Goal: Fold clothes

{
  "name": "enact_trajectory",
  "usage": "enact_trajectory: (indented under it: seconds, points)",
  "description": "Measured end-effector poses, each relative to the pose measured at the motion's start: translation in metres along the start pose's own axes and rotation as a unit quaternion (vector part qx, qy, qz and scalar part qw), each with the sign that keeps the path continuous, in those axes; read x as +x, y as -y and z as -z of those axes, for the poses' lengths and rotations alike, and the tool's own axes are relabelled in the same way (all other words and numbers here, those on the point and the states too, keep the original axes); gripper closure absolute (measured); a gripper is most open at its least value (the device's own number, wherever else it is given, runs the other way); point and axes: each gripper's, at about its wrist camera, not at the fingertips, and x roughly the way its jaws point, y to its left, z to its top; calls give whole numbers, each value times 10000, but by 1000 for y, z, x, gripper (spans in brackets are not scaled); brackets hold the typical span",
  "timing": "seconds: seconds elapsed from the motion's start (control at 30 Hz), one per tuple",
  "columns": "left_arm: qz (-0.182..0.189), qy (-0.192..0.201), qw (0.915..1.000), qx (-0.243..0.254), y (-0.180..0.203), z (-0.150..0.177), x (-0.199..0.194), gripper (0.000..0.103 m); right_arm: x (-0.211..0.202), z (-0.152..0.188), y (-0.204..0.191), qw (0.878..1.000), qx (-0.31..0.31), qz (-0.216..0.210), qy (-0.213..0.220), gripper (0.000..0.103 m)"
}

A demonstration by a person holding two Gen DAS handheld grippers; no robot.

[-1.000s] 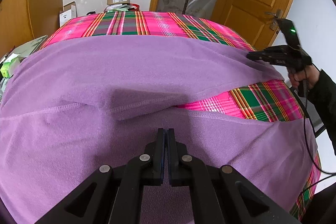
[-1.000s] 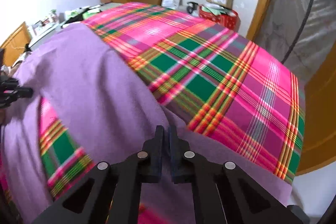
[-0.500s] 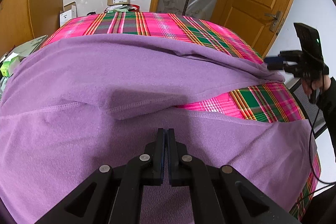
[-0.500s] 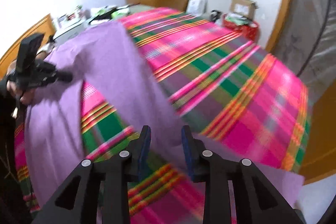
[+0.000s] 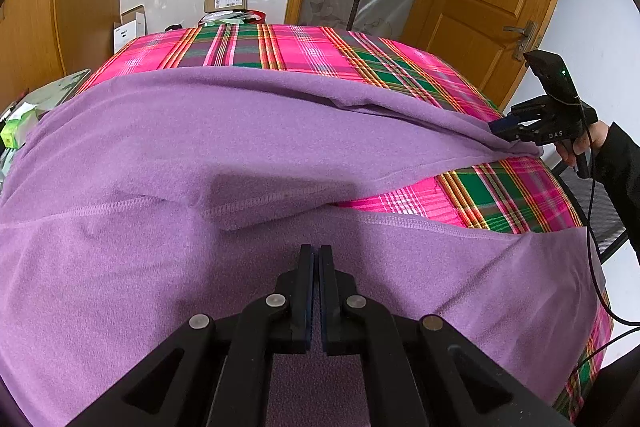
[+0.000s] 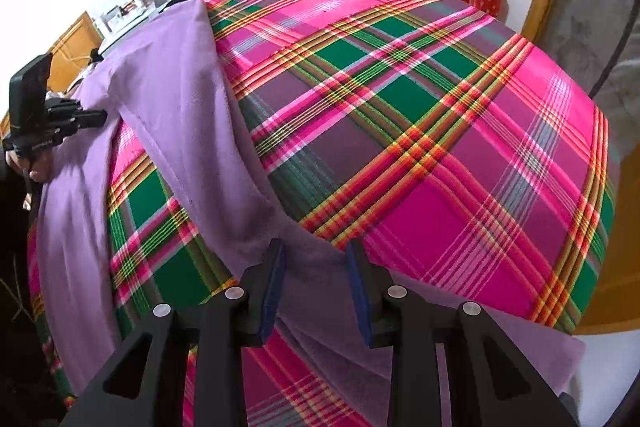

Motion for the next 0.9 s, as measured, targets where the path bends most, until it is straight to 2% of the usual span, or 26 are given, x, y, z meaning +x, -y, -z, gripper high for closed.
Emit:
enact_trajectory:
  seconds: [0.23, 0.37, 0.5, 0.6, 0.7, 0.9]
  points:
    - [-55, 6, 10000, 15, 2, -1, 1, 102, 4, -9, -11, 9979, -613, 162, -89, 71]
    - [-80, -4, 10000, -4, 2, -2, 2, 102, 5, -6, -15, 9979, -636, 63, -60, 94]
    - [-111, -35, 9999, 11, 4, -3, 2, 102, -2, -3, -26, 9969, -660, 420, 51, 99]
    - [-127, -51, 9999, 9, 4, -3, 2, 102, -19, -6, -21, 9954, -536, 709, 371, 99]
    - [-134, -49, 9999, -1, 4, -3, 2, 102, -36, -12, -7, 9906, -240, 1109, 771, 99]
    - [-132, -55, 9999, -16, 4, -4, 3, 102, -39, -16, 22, 9779, 379, 1812, 969, 100]
